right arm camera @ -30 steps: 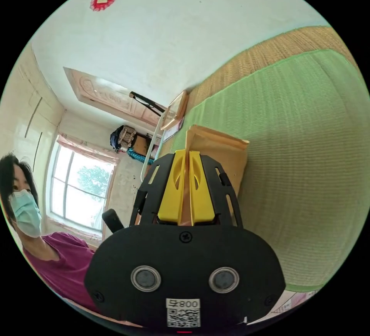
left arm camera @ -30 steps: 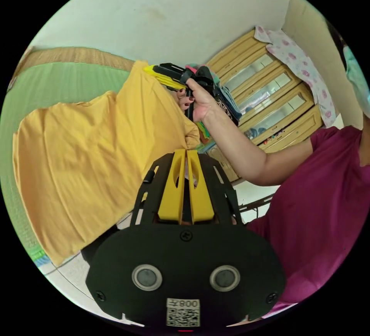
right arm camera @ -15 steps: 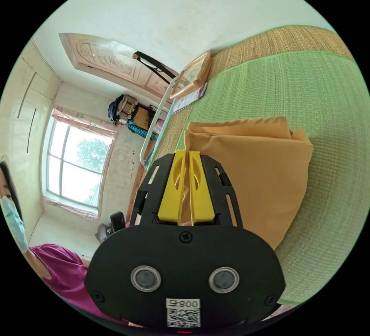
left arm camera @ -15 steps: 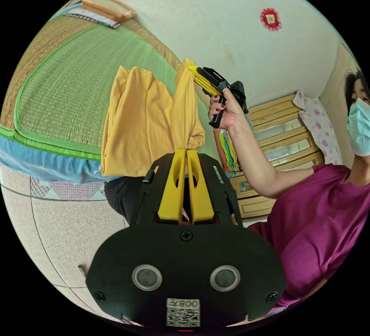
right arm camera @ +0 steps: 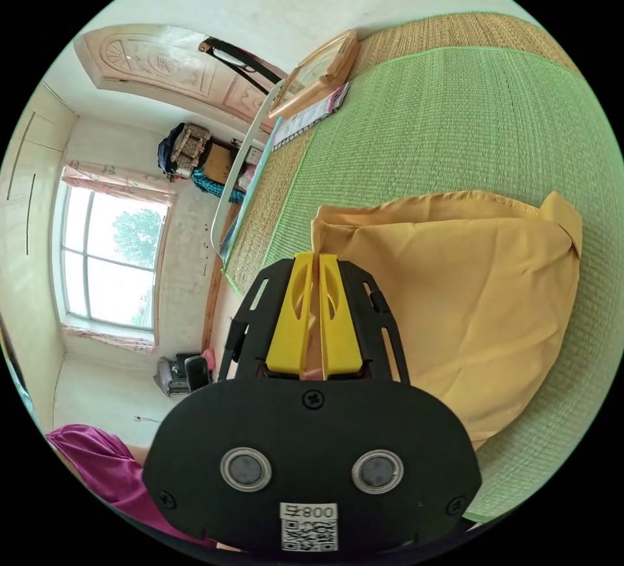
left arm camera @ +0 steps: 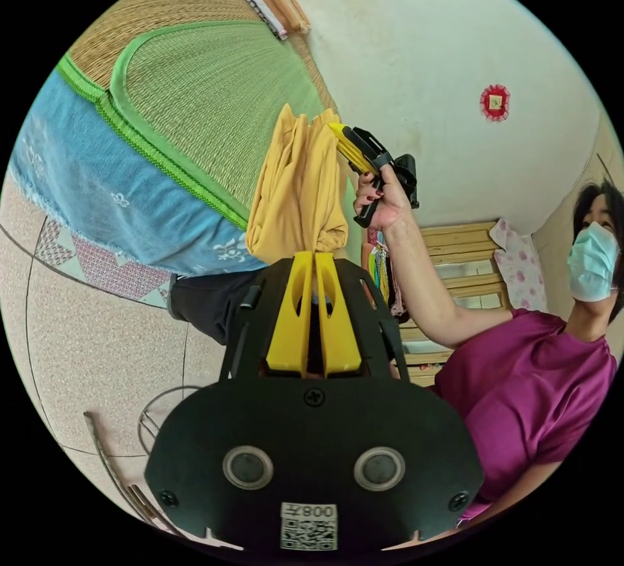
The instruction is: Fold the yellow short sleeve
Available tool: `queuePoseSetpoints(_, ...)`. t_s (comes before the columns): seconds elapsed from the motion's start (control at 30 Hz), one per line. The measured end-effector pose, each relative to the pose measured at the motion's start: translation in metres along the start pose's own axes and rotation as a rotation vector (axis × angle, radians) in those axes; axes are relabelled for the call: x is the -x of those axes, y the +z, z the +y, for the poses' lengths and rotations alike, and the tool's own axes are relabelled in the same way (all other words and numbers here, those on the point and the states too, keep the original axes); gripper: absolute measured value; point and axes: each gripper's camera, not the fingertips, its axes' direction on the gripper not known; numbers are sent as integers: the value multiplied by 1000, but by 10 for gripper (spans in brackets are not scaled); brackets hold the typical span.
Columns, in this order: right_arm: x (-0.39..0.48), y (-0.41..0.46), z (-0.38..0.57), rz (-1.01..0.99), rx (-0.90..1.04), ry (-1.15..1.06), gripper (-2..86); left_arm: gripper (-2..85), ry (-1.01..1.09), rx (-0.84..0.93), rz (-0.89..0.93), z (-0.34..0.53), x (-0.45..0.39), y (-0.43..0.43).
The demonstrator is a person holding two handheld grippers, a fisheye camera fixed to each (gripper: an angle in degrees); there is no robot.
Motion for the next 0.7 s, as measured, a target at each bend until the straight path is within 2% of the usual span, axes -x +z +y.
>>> queuePoseSetpoints(0.4, 31, 3, -41, 82, 96, -30, 37, 4, -81, -38, 1, 43, 71, -22)
queuePoseSetpoints(0.57, 54, -14, -50, 71, 98, -78, 60, 5, 51, -76, -36, 51, 50, -30)
queuePoseSetpoints(0.7, 76, -33, -56, 9, 108, -109, 71, 5, 177, -11, -74, 43, 27, -11)
